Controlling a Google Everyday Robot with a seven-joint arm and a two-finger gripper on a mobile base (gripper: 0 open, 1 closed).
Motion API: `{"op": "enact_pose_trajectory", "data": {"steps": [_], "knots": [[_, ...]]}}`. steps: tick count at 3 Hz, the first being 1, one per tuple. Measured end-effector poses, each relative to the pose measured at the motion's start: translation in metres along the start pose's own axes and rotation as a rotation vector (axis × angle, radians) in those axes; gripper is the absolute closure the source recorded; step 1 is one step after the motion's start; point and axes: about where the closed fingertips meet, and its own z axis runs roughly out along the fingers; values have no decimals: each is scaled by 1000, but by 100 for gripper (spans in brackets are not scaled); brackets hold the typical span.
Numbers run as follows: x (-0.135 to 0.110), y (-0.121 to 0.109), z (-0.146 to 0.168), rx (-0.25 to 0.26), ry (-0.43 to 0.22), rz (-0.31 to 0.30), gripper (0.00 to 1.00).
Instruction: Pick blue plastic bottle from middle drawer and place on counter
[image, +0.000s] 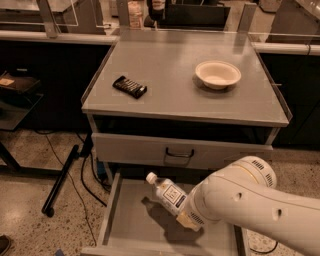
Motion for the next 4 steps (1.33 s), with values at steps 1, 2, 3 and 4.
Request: {"op": "enact_pose_trajectory", "data": {"steps": [1, 2, 3, 4], "knots": [[-2, -18, -22, 49, -9, 27, 100], [-4, -39, -56, 115, -27, 43, 100], [-8, -59, -93, 195, -63, 55, 100], [-7, -71, -114, 253, -84, 67, 100]]}}
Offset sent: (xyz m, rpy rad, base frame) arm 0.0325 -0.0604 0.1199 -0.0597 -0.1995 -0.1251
